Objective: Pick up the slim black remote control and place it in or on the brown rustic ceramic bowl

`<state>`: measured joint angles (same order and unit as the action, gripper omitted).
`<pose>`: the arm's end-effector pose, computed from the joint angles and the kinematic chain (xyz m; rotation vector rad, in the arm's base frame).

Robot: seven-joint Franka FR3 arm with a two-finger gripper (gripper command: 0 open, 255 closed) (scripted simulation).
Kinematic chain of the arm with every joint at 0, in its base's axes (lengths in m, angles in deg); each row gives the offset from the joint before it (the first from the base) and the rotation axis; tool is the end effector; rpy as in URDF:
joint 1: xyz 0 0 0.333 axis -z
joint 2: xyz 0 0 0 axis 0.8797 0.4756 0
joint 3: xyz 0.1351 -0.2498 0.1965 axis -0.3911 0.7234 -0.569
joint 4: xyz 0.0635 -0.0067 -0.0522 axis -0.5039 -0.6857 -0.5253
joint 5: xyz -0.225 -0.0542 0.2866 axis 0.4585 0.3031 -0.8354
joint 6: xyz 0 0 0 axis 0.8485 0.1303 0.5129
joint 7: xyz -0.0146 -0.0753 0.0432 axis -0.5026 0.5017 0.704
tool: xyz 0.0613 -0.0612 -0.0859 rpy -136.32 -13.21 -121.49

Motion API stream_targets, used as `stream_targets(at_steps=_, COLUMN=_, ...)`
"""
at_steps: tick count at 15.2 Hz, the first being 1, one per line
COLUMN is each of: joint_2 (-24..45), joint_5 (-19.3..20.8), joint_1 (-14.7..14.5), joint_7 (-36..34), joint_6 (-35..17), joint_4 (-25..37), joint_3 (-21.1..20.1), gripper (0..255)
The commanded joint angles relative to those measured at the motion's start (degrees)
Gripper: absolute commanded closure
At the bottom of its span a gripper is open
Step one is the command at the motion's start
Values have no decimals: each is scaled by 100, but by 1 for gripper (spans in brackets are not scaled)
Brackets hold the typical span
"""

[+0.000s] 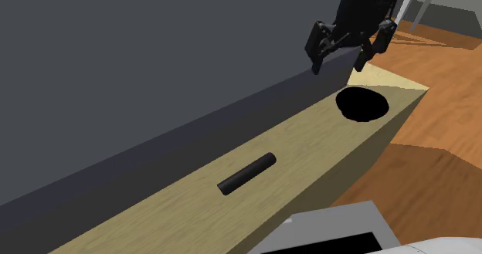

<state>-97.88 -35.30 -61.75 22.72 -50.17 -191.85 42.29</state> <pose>0.2905 -0.0230 0.6150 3.1133 -0.1069 0.2189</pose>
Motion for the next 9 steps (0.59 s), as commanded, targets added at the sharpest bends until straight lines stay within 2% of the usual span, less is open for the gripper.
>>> stream_targets(at_steps=1, joint_2=0, joint_5=0, joint_1=0, joint_7=0, joint_6=0, joint_4=0, joint_3=0, gripper=0)
stream_targets(at_steps=9, joint_2=-783, joint_5=-467, joint_1=306, joint_7=-2448, joint_6=-823, joint_4=-1600, joint_3=-1244, gripper=0)
